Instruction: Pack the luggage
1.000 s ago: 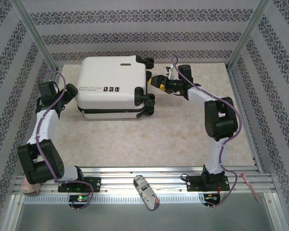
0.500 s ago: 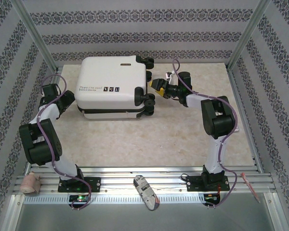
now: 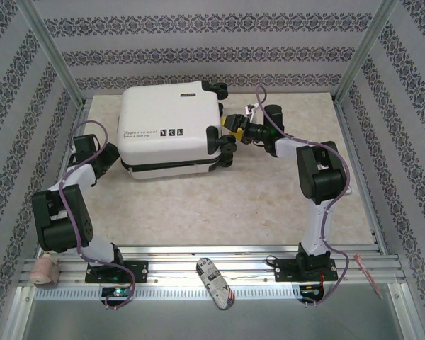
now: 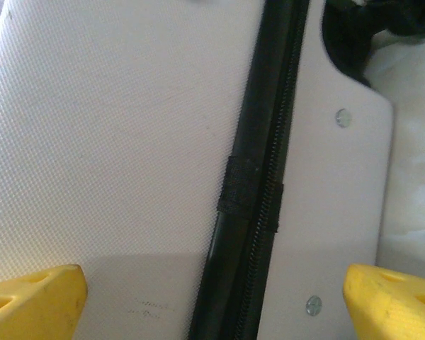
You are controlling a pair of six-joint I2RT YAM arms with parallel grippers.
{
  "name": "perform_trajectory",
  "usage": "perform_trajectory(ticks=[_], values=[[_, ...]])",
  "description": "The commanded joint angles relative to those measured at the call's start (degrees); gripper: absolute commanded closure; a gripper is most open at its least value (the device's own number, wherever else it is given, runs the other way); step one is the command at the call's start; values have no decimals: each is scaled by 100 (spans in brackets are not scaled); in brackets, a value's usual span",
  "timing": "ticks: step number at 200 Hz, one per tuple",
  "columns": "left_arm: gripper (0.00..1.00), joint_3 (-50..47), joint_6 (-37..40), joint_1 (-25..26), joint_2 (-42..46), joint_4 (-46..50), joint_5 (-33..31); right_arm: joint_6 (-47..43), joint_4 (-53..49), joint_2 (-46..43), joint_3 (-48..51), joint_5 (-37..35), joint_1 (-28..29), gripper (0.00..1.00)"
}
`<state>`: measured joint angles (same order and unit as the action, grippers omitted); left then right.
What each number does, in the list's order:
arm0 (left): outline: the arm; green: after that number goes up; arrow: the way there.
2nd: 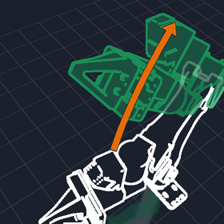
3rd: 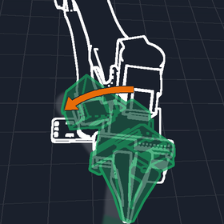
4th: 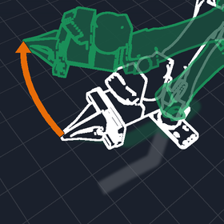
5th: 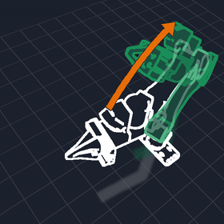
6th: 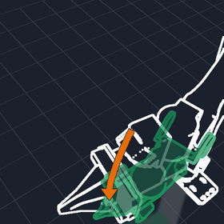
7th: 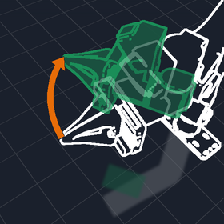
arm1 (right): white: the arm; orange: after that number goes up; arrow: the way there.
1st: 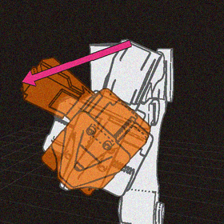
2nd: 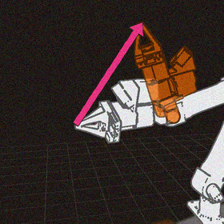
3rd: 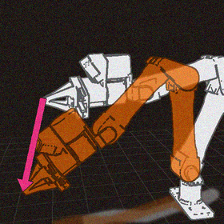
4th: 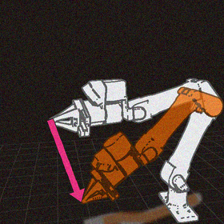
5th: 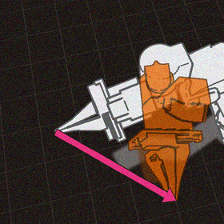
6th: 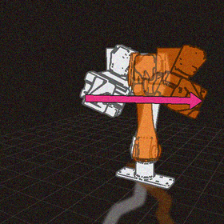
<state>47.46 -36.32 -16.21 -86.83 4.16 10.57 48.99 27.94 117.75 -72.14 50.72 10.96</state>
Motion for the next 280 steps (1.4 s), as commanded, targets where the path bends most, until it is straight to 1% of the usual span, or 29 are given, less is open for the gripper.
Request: perform_trajectory(ticks=[1,38,53,71,96,117,136,167,198,231,257,280], values=[[20,-312,-158,676,358,-87,414,-272,-176,-55,-258,235,-2,6],[20,-790,-518,1508,1029,-105,153,-541,-604,-161,-414,237,-85,6],[20,-926,-603,1734,1296,-56,36,-603,-695,-207,-448,216,-127,6],[19,-942,-520,1752,1634,195,-230,-612,-740,-266,-433,184,-186,6],[17,-565,-154,1748,2057,796,-694,-602,-755,-355,-372,166,-301,7],[17,-152,145,1751,2247,1192,-839,-601,-752,-497,-265,94,-472,7],[17,84,380,1752,2399,1227,-834,-566,-677,-660,-123,88,-647,7],[16,461,589,1752,2412,1223,-541,-609,-649,-912,160,79,-876,7],[16,803,729,1811,2284,1003,101,-663,-574,-1188,549,-24,-1092,7],[15,1281,1142,2215,2066,940,370,-786,-482,-1627,1153,-229,-1279,8],[14,1669,1373,2535,1825,807,654,-861,-451,-1909,1589,-225,-1342,12],[13,1922,1433,2794,1614,509,770,-917,-300,-2261,2176,-451,-1304,14]])
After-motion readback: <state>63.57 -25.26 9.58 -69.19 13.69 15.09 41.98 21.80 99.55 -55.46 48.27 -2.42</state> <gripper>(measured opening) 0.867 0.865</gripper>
